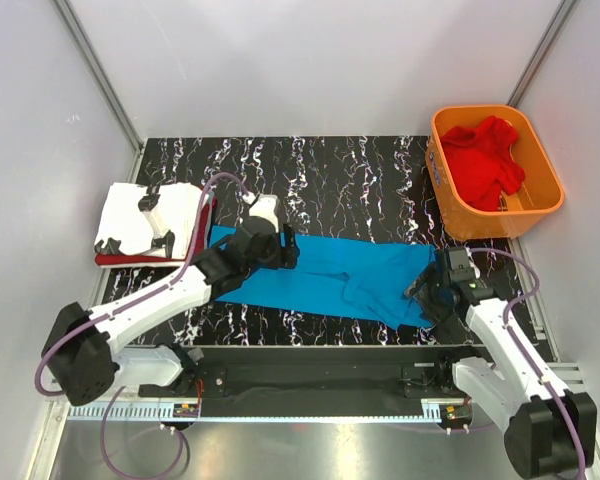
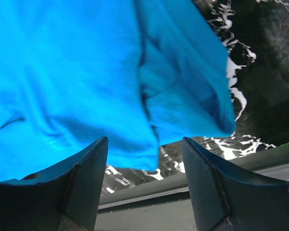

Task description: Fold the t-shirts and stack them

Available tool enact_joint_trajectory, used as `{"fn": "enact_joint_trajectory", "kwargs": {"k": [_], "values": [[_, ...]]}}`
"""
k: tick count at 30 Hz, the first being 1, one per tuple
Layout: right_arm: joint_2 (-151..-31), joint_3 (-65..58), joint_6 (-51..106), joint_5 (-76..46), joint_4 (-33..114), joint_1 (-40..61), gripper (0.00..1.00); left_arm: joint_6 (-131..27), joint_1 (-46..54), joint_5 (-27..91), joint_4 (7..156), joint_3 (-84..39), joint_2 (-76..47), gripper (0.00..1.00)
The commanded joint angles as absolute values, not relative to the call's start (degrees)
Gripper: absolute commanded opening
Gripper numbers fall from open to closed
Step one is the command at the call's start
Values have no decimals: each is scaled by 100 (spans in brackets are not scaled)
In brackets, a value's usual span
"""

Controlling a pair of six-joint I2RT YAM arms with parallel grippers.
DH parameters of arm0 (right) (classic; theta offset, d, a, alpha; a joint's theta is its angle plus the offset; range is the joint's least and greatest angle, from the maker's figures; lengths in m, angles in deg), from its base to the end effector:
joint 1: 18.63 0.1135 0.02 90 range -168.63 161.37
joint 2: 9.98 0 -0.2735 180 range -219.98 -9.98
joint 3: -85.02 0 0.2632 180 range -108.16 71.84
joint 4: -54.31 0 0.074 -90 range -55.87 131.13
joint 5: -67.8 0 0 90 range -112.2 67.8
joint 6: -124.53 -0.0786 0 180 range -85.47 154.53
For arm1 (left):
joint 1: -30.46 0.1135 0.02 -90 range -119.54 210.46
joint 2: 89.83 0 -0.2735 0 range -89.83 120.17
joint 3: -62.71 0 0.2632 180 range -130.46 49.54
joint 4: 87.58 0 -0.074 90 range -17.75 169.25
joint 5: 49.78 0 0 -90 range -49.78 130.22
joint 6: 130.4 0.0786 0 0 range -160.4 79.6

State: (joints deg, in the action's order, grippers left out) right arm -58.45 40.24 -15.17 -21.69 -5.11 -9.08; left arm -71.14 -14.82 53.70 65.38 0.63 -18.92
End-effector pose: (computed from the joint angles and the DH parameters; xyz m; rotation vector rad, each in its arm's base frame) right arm 0.1679 0.0290 0.1652 0.9305 2.5546 0.3318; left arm 0.2329 -0.2092 0.2434 0.1477 2.2153 -0.4910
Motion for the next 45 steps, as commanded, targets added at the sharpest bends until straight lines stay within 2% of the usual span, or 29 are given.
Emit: {"fn": "enact_joint_trajectory", "kwargs": {"k": [1, 18, 21, 23, 24, 25, 30, 34, 39, 45], "values": [[-6043, 4230, -1733, -2431, -273, -861, 70, -7291, -1410, 5832, 6431, 146, -2233, 72], [-7106, 4099, -2023, -3046, 237, -431, 65, -7300, -927, 5851, 6070, 410, -3182, 75], [-7291, 4029, -2102, -3117, 290, -281, 58, -7283, -892, 5824, 6061, 436, -3217, 75], [-7317, 4029, -2093, -3099, 351, -272, 41, -7274, -865, 5806, 6052, 445, -3226, 75], [-7326, 4028, -2093, -3169, 351, -272, 36, -7274, -865, 5789, 6044, 462, -3226, 75], [-7326, 3959, -2067, -3230, 369, -272, 25, -7265, -857, 5789, 6035, 471, -3235, 75], [-7659, 3502, -1760, -3722, 422, -272, 9, -7274, -760, 5754, 6052, 541, -3226, 75], [-8624, 2625, -1471, -4145, 474, -298, 6, -7292, -514, 5613, 6140, 656, -3095, 76], [-9785, 1745, -1303, -3891, 913, -298, 6, -7248, -356, 5718, 5983, 577, -2499, 76], [-11429, -73, -969, -3855, 896, -359, 6, -7195, -259, 5753, 5956, 392, -2005, 75]]}}
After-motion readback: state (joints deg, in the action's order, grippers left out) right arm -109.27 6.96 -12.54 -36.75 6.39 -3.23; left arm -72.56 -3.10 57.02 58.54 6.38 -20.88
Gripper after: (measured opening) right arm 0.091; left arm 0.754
